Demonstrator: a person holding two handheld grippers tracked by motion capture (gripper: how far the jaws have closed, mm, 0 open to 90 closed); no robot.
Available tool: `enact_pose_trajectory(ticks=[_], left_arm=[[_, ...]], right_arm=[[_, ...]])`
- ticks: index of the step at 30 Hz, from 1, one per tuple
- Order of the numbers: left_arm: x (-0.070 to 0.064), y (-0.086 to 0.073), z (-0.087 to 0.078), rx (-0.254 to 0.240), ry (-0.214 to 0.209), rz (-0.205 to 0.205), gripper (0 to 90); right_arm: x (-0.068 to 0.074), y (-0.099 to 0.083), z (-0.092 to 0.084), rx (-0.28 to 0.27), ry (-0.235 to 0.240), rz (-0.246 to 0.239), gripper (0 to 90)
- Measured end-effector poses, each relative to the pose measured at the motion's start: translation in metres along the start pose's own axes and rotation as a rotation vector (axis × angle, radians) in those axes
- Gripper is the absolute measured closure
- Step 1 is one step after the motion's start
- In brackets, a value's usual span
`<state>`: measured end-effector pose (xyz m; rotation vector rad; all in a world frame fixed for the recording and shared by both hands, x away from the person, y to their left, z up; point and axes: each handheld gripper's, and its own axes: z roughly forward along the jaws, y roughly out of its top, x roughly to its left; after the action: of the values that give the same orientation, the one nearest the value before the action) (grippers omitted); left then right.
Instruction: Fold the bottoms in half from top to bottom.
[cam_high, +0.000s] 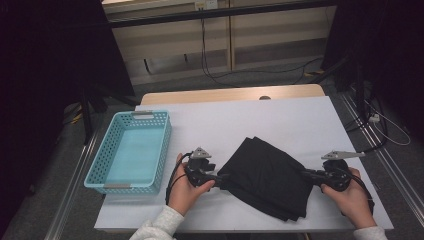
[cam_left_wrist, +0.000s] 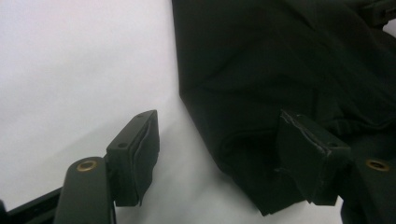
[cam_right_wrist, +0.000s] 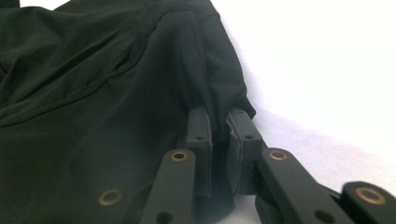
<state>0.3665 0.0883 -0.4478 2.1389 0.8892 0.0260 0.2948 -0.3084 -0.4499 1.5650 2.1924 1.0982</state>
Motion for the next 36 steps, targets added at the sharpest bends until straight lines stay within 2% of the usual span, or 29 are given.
enact_pose_trajectory(ticks=[2, 7, 10, 13, 15, 18, 20, 22, 24, 28, 31, 36], left_arm=[[-0.001, -0.002, 0.002, 0.019, 0.002, -0.002, 34.9], [-0.001, -0.002, 0.002, 0.022, -0.003, -0.008, 42.0], [-0.003, -0.003, 0.002, 0.035, -0.01, -0.006, 51.7], [-0.006, -0.003, 0.003, 0.046, -0.026, -0.018, 64.8], [-0.006, -0.004, 0.004, 0.046, -0.028, -0.025, 71.6], [-0.007, -0.003, 0.005, 0.058, -0.035, -0.03, 80.1], [-0.007, -0.001, 0.006, 0.066, -0.029, -0.041, 82.3], [-0.005, 0.002, 0.005, 0.075, -0.027, -0.046, 83.2], [-0.002, 0.004, 0.004, 0.074, -0.025, -0.056, 83.7], [0.008, 0.011, 0.0, 0.052, -0.017, -0.071, 83.9], [0.018, 0.017, -0.004, 0.044, -0.011, -0.073, 83.8], [0.034, 0.022, -0.006, 0.036, -0.001, -0.088, 83.6]], right_arm=[[0.0, -0.001, 0.0, -0.006, 0.0, -0.003, 79.6], [0.003, 0.001, 0.004, -0.003, 0.012, 0.012, 79.9], [0.008, 0.002, 0.006, -0.002, 0.018, -0.024, 79.4], [0.009, 0.003, 0.005, -0.003, 0.007, -0.029, 76.8], [0.008, 0.002, 0.003, -0.015, -0.007, -0.037, 72.3], [0.005, 0.003, 0.0, -0.057, -0.042, -0.04, 54.9], [0.002, 0.004, -0.003, -0.075, -0.058, -0.012, 48.3], [0.002, 0.004, -0.006, -0.105, -0.057, -0.022, 40.5], [0.004, 0.004, -0.006, -0.109, -0.06, -0.019, 34.5], [0.006, 0.002, -0.007, -0.11, -0.072, -0.016, 30.2], [0.011, -0.003, -0.004, -0.115, -0.08, 0.02, 27.2], [0.03, -0.01, 0.009, -0.093, -0.058, 0.029, 26.7]])
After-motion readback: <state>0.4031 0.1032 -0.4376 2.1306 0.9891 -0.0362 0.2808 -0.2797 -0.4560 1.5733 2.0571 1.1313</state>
